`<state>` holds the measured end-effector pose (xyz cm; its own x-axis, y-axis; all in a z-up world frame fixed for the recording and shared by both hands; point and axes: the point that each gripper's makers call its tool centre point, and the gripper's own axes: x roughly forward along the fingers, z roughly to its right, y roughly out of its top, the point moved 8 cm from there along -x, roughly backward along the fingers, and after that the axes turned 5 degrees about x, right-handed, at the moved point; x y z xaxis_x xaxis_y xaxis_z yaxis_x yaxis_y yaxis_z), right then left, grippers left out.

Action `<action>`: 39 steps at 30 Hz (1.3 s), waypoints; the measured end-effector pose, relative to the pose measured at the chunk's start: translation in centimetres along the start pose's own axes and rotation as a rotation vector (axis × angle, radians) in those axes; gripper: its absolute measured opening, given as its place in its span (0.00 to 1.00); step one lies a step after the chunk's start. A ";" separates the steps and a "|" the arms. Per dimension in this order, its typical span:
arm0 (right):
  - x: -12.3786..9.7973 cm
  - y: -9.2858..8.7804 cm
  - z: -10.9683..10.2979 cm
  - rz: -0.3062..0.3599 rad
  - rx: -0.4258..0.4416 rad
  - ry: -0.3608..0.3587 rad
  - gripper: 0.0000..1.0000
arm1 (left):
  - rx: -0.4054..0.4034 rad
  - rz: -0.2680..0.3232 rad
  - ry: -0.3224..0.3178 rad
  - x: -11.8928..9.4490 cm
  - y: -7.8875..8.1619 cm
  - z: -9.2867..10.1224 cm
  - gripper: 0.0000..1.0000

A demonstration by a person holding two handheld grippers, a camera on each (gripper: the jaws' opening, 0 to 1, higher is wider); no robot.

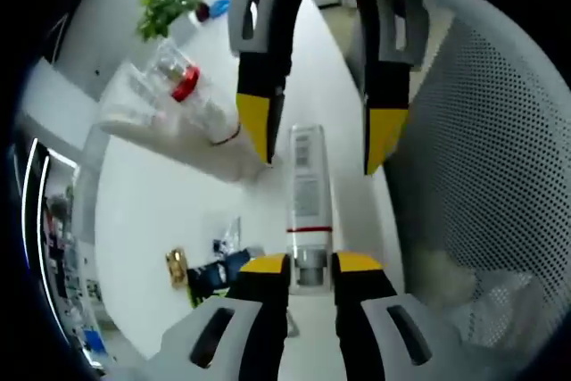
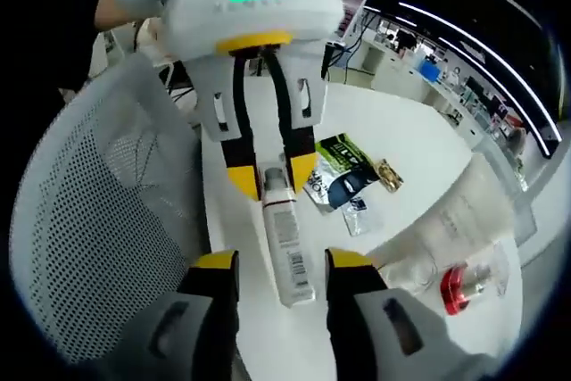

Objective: Arrange the skincare products in the storage area until every visible bottle or jar stands upright without overlapping.

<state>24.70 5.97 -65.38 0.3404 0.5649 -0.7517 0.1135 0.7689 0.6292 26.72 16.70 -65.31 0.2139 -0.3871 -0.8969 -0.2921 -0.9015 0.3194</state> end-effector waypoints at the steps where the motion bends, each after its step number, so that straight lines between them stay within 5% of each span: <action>1: 0.2 0.0 0.1 -0.007 -0.009 -0.001 0.37 | 0.013 -0.009 0.008 0.0 0.1 0.0 0.14; 30: 2.1 -0.6 0.2 -0.058 -0.028 0.038 0.22 | 0.100 0.002 0.011 -0.9 1.8 0.2 0.14; 39: 1.7 -1.0 0.2 -0.023 0.012 0.062 0.21 | 0.100 0.084 0.012 -0.7 1.3 0.1 0.16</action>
<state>25.38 6.09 -67.26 0.2796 0.5647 -0.7765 0.1316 0.7786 0.6135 26.09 15.80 -64.24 0.1955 -0.4632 -0.8644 -0.4005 -0.8423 0.3608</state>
